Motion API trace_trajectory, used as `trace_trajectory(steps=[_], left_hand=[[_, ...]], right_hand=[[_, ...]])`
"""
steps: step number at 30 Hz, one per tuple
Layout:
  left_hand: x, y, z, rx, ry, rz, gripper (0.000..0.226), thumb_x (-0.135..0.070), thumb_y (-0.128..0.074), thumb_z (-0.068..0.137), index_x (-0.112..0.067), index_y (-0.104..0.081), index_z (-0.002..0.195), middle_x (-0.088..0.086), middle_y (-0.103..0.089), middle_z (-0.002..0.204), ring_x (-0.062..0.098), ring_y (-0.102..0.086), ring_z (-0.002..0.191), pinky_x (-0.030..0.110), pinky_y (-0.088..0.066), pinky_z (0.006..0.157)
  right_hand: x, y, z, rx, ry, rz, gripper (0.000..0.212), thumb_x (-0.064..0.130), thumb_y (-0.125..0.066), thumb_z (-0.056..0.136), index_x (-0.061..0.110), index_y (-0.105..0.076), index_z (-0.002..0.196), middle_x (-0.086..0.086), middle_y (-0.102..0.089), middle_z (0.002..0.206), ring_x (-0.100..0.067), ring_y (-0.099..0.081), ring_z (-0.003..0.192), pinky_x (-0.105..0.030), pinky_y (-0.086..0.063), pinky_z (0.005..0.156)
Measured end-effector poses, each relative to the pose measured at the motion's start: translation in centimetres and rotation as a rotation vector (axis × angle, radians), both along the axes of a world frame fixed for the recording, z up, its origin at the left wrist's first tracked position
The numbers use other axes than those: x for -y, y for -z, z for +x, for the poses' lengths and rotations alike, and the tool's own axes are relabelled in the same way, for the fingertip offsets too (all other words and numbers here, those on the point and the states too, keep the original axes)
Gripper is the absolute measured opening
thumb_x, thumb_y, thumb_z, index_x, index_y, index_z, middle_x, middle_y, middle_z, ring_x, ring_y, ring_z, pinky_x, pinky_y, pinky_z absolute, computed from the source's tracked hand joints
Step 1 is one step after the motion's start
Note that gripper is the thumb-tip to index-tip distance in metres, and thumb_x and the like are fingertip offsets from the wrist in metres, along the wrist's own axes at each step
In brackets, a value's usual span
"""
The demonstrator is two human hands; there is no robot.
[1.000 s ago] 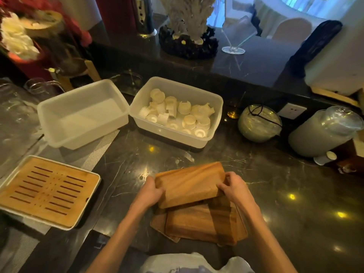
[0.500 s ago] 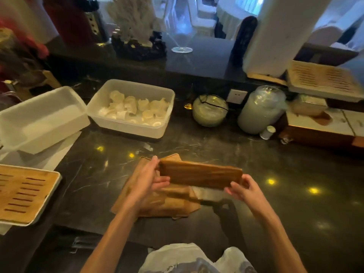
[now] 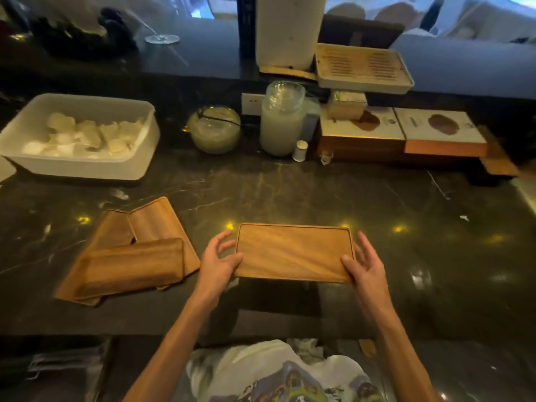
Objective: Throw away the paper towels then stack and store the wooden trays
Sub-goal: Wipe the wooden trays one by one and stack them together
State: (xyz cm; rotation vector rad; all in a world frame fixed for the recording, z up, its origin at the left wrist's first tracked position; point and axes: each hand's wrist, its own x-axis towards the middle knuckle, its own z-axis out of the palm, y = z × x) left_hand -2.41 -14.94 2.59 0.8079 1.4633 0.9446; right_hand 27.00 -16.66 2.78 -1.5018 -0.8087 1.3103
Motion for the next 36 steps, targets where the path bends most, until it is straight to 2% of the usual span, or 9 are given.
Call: trace_trajectory(steps=[3,9,14,16,18,23,28,33,36], left_hand=[[1.5,1.0,2.4,-0.037,-0.004,-0.006,0.052,0.001,-0.061,0.089,-0.018,-0.049,0.135,0.001,-0.057,0.128,0.006,-0.062,0.102,0.023,-0.056,0.075],[3.0,2.7,5.1,-0.163,-0.008,-0.048,0.042,0.002,-0.062,0.087,-0.024,-0.055,0.12,-0.004,-0.059,0.118,0.011,-0.061,0.103,0.024,-0.054,0.07],[3.4,5.4,6.5,-0.339,0.082,-0.076,0.041,0.002,-0.059,0.09,-0.01,-0.054,0.129,0.006,-0.06,0.122,0.021,-0.058,0.114,0.044,-0.053,0.095],[3.2,6.5,6.9,-0.368,0.087,-0.077,0.043,0.005,-0.056,0.09,-0.008,-0.053,0.131,0.009,-0.06,0.122,0.023,-0.057,0.115,0.045,-0.053,0.097],[3.0,7.2,7.0,-0.382,0.07,-0.08,0.043,0.007,-0.053,0.09,-0.008,-0.053,0.13,0.008,-0.061,0.115,0.024,-0.059,0.111,0.041,-0.055,0.09],[3.2,9.5,7.2,-0.383,0.047,-0.113,0.042,0.007,-0.054,0.089,-0.013,-0.056,0.126,-0.001,-0.061,0.092,0.011,-0.061,0.085,0.019,-0.05,0.061],[3.2,11.2,7.6,-0.433,0.04,-0.13,0.041,0.004,-0.056,0.089,-0.014,-0.057,0.125,-0.001,-0.062,0.095,0.021,-0.062,0.094,0.032,-0.056,0.074],[3.7,12.1,7.5,-0.466,0.051,-0.134,0.038,-0.002,-0.061,0.089,-0.015,-0.059,0.125,-0.003,-0.063,0.098,0.017,-0.063,0.094,0.016,-0.048,0.06],[4.0,12.5,7.2,-0.424,0.054,-0.14,0.041,-0.003,-0.062,0.089,-0.014,-0.057,0.129,-0.005,-0.062,0.096,0.009,-0.062,0.088,0.016,-0.049,0.06]], right_hand=[[1.3,0.8,2.6,0.061,-0.048,-0.027,0.059,0.006,-0.055,0.094,0.021,-0.036,0.148,-0.001,-0.055,0.139,-0.013,-0.058,0.121,-0.039,-0.046,0.104],[2.6,3.9,5.1,0.182,-0.117,-0.105,0.056,0.012,-0.049,0.099,0.034,-0.033,0.148,0.006,-0.042,0.143,-0.013,-0.044,0.127,-0.035,-0.039,0.105],[2.7,7.6,5.6,0.338,-0.15,-0.176,0.06,0.004,-0.045,0.098,0.026,-0.028,0.151,-0.006,-0.036,0.151,-0.024,-0.039,0.134,-0.045,-0.035,0.114],[2.6,9.0,5.7,0.388,-0.152,-0.176,0.062,-0.001,-0.043,0.096,0.022,-0.029,0.151,-0.009,-0.041,0.148,-0.016,-0.047,0.125,-0.03,-0.042,0.107],[2.4,10.1,5.8,0.452,-0.148,-0.182,0.063,-0.005,-0.04,0.093,0.021,-0.033,0.15,-0.008,-0.047,0.141,-0.003,-0.052,0.102,-0.01,-0.045,0.087],[2.4,12.3,5.5,0.561,-0.148,-0.233,0.064,-0.003,-0.039,0.092,0.025,-0.034,0.15,-0.007,-0.049,0.128,-0.023,-0.048,0.12,-0.039,-0.042,0.107],[3.0,13.1,5.6,0.626,-0.125,-0.275,0.059,0.001,-0.04,0.095,0.023,-0.036,0.149,0.003,-0.038,0.108,-0.011,-0.046,0.093,-0.027,-0.041,0.096],[3.7,13.5,5.3,0.867,-0.198,-0.224,0.053,0.009,-0.046,0.096,0.018,-0.039,0.148,-0.007,-0.047,0.107,-0.023,-0.052,0.095,-0.035,-0.048,0.09],[4.0,13.9,5.5,1.012,-0.228,-0.194,0.051,0.011,-0.048,0.094,0.019,-0.044,0.145,-0.011,-0.053,0.107,-0.027,-0.05,0.099,-0.037,-0.047,0.087]])
